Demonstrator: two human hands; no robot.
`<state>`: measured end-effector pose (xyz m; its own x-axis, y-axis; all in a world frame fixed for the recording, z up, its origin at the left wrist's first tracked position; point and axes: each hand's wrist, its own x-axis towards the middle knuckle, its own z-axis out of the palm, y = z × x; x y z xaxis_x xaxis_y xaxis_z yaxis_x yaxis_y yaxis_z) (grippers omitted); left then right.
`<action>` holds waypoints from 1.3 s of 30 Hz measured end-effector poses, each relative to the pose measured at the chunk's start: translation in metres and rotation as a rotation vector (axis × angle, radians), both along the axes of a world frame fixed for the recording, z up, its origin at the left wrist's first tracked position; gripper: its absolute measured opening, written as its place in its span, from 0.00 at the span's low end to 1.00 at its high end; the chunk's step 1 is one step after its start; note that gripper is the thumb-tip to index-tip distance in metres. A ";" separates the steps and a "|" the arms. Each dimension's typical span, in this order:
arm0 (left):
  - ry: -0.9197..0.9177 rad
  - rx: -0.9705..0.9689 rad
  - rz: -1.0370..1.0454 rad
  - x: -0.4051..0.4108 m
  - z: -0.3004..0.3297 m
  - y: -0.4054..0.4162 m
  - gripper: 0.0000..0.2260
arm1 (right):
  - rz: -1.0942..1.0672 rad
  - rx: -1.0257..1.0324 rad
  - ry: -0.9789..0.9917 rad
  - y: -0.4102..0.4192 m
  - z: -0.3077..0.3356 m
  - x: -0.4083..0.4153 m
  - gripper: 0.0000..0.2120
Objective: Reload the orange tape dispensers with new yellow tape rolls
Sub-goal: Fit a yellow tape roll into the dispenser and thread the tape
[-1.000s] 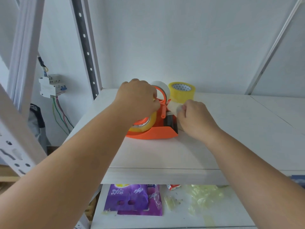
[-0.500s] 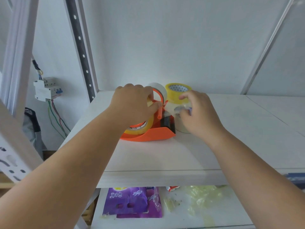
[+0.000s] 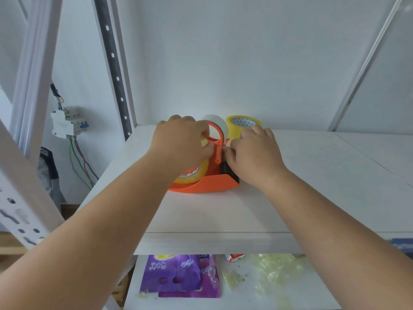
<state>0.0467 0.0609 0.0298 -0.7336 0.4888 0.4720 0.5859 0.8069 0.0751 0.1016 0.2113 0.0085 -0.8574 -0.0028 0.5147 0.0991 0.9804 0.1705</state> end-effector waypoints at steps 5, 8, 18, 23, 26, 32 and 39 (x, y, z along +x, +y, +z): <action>0.003 -0.161 0.010 0.002 0.004 0.012 0.15 | 0.024 -0.082 0.056 0.010 -0.004 0.003 0.19; -0.021 -0.159 0.045 0.000 0.006 0.013 0.15 | 0.002 -0.098 0.019 0.022 -0.007 0.008 0.21; -0.200 -0.091 0.141 -0.013 0.026 0.000 0.16 | -0.158 -0.385 0.062 0.063 -0.023 0.019 0.17; -0.208 -0.036 0.070 -0.001 0.032 -0.010 0.16 | -0.207 -0.376 0.062 0.061 -0.021 0.017 0.11; -0.154 -0.006 0.120 0.000 0.023 -0.003 0.24 | -0.171 -0.285 0.259 0.050 -0.012 0.015 0.12; 0.010 -0.116 0.167 0.001 0.003 0.010 0.28 | 0.118 -0.091 0.175 0.003 0.003 0.002 0.15; 0.028 -0.051 0.200 -0.005 -0.002 0.004 0.22 | 0.131 -0.276 -0.021 -0.001 0.001 -0.008 0.16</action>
